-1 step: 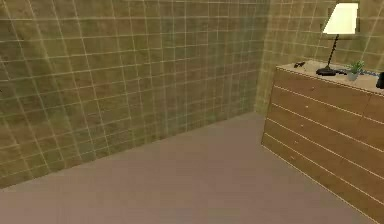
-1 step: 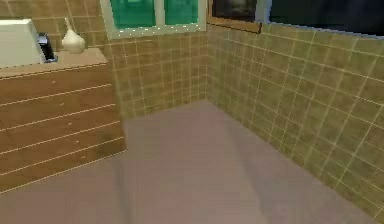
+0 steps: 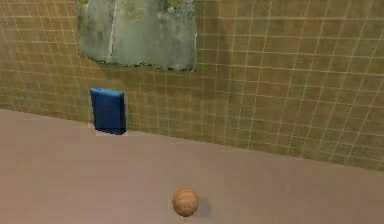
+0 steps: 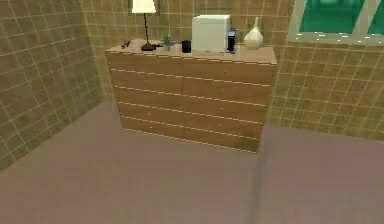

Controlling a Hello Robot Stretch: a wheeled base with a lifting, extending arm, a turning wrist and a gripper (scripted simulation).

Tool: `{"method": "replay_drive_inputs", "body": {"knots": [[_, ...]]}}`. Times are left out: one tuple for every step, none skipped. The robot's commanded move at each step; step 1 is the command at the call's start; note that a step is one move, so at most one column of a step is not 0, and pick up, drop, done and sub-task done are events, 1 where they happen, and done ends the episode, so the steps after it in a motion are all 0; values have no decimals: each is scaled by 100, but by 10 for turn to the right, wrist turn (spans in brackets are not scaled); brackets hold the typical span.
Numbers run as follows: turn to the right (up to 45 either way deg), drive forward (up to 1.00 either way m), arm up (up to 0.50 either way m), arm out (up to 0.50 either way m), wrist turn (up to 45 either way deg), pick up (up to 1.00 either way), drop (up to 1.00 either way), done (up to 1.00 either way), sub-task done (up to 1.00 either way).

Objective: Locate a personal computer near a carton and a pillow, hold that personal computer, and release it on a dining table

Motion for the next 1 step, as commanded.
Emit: {"method": "replay_drive_inputs", "body": {"knots": [[-450,0,0,0,0,0,0,0,0]]}}
